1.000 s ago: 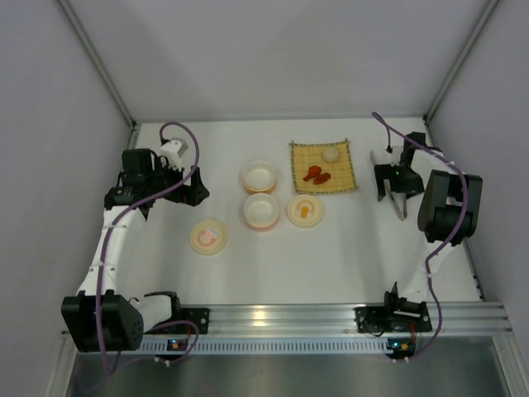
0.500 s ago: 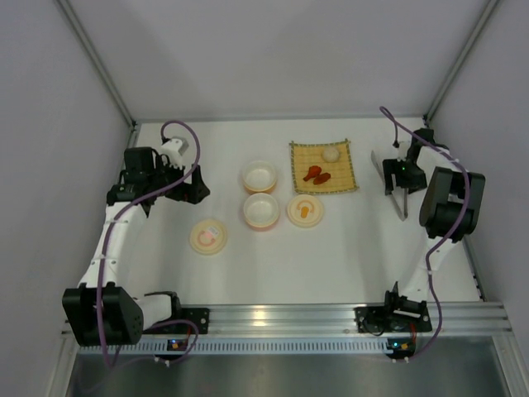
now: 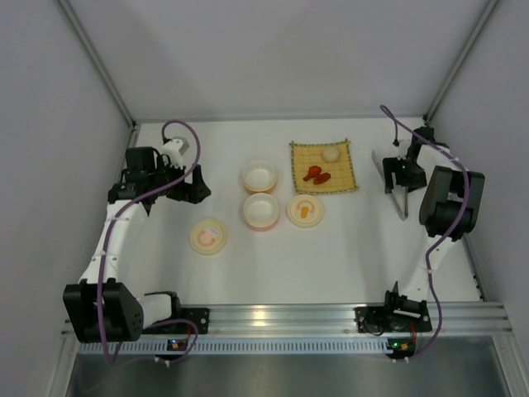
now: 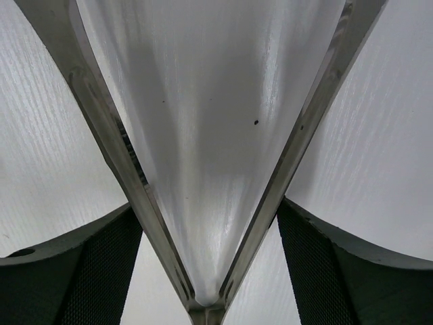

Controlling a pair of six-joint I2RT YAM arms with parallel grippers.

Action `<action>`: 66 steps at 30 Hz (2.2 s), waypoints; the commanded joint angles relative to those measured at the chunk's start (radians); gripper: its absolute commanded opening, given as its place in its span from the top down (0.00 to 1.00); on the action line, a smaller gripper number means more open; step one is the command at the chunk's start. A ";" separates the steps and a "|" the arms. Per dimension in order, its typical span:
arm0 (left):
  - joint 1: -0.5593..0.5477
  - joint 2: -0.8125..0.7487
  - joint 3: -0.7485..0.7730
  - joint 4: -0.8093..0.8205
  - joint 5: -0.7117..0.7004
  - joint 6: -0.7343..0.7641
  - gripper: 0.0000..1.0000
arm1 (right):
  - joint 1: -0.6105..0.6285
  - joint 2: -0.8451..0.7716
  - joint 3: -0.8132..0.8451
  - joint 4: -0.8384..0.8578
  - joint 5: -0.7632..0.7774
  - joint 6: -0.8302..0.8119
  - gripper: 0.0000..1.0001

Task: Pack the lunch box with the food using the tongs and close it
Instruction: Pick up the clamp at the center of the board, then pick up the fake food from the plate.

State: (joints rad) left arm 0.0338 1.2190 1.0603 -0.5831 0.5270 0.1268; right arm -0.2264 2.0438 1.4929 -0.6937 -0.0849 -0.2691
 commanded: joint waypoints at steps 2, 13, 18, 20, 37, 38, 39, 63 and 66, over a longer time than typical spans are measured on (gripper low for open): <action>-0.002 0.001 0.029 0.035 0.022 -0.004 0.02 | -0.011 0.067 0.020 0.023 -0.075 0.001 0.20; -0.002 0.013 0.020 0.045 0.018 0.004 0.02 | -0.011 0.095 0.053 -0.006 -0.070 -0.002 0.30; -0.002 0.013 0.021 0.043 0.021 0.004 0.02 | -0.010 0.067 0.026 -0.010 -0.096 0.002 0.42; -0.003 0.013 0.024 0.031 0.024 0.002 0.02 | -0.011 0.033 0.015 -0.020 -0.105 0.004 0.44; -0.003 -0.042 0.020 -0.001 0.031 -0.007 0.02 | -0.013 -0.175 0.125 -0.248 -0.216 -0.018 0.47; 0.000 -0.042 0.021 -0.003 0.030 -0.007 0.02 | -0.011 -0.178 0.124 -0.250 -0.220 -0.019 0.47; -0.002 -0.045 0.020 -0.003 0.031 -0.007 0.01 | -0.013 -0.181 0.125 -0.254 -0.220 -0.019 0.48; -0.002 -0.084 0.043 -0.024 0.171 0.020 0.02 | 0.018 -0.358 0.257 -0.454 -0.380 -0.093 0.60; -0.002 -0.084 0.044 -0.021 0.169 0.016 0.02 | 0.083 -0.375 0.262 -0.423 -0.365 -0.056 0.59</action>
State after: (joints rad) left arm 0.0334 1.1355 1.0672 -0.6132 0.6643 0.1337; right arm -0.2020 1.7336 1.6985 -1.1076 -0.4198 -0.3500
